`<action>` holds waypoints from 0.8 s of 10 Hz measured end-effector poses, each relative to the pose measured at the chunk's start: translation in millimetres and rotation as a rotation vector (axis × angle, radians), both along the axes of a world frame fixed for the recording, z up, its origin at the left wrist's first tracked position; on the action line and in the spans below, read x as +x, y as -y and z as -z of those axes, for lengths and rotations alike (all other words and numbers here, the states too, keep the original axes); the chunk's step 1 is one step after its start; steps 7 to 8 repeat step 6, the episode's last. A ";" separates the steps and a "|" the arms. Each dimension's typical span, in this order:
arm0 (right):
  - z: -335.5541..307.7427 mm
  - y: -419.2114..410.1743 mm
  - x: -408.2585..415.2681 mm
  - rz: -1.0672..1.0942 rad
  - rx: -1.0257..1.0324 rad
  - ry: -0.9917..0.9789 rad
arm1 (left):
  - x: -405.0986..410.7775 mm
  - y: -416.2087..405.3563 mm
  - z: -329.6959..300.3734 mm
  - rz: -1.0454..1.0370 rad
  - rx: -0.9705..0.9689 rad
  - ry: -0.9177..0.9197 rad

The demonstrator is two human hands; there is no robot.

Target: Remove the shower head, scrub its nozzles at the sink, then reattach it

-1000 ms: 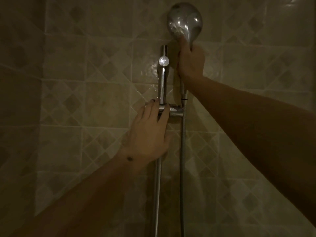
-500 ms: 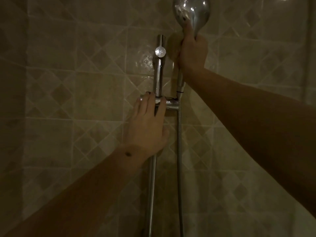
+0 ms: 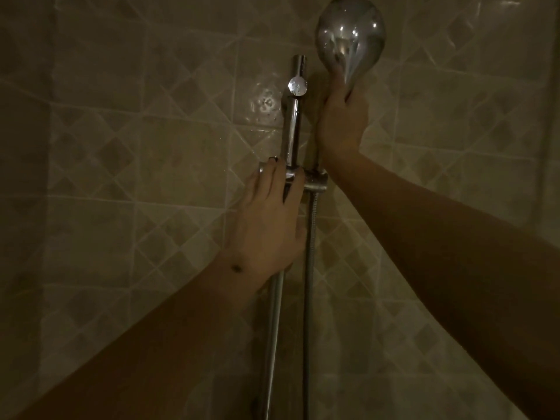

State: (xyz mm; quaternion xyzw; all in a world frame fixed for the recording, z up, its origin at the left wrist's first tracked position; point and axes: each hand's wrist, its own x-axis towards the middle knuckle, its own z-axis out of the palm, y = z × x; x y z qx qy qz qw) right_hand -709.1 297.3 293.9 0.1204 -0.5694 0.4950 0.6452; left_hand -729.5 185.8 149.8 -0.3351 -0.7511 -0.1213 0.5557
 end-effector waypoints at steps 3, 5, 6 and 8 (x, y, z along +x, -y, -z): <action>16.4 -9.1 21.6 -0.150 0.076 0.219 | -0.7 -2.1 8.9 -0.064 -0.031 0.101; 59.7 -19.5 44.0 0.185 0.216 0.516 | 26.2 -1.5 15.2 0.090 0.024 0.255; 105.6 -24.3 57.4 0.270 0.248 0.712 | 50.6 0.7 35.7 0.164 0.019 0.409; 105.6 -24.3 57.4 0.270 0.248 0.712 | 50.6 0.7 35.7 0.164 0.019 0.409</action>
